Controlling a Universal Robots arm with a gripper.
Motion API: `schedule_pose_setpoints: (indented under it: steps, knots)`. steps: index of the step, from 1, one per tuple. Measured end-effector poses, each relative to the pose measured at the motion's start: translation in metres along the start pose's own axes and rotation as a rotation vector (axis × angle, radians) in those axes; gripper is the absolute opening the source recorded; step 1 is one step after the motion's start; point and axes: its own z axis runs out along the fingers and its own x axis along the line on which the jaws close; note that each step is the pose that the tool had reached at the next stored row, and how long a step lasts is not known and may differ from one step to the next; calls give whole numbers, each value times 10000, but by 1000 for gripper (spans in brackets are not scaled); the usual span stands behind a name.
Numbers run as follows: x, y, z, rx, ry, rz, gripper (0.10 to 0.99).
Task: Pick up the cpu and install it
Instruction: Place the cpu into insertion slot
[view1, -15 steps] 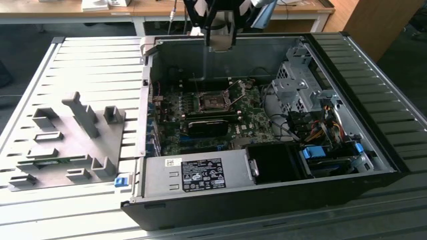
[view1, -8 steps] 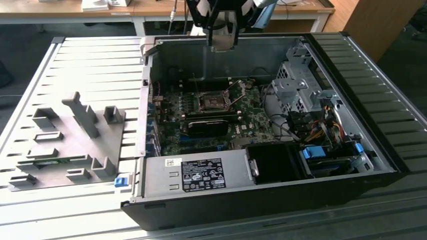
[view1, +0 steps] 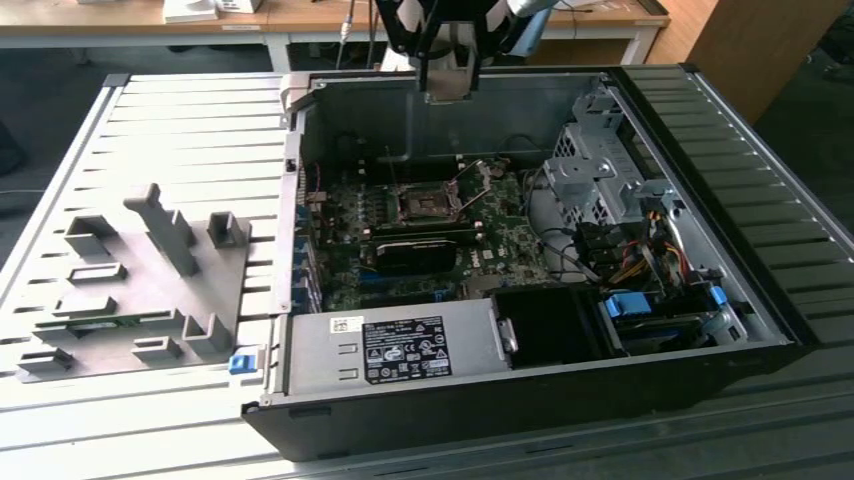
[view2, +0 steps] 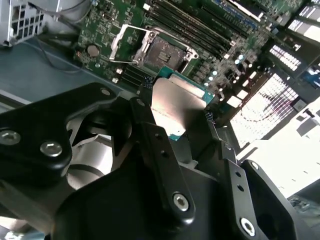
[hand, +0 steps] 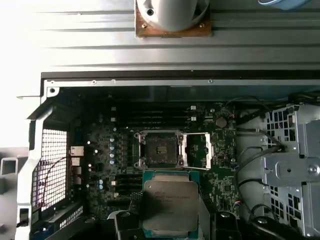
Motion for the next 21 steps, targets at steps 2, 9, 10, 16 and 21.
schedule_pose_setpoints:
  steps: [2, 9, 10, 16, 21]
  knots:
    - [0, 0, 0, 2, -28, 251, 529]
    - [0, -1, 6, 2, -157, 1386, 529]
    - [0, -1, 6, 3, -176, 1563, 529]
    - [0, -1, 10, 6, -293, 2602, 529]
    - [0, -2, 13, 6, -387, 3431, 529]
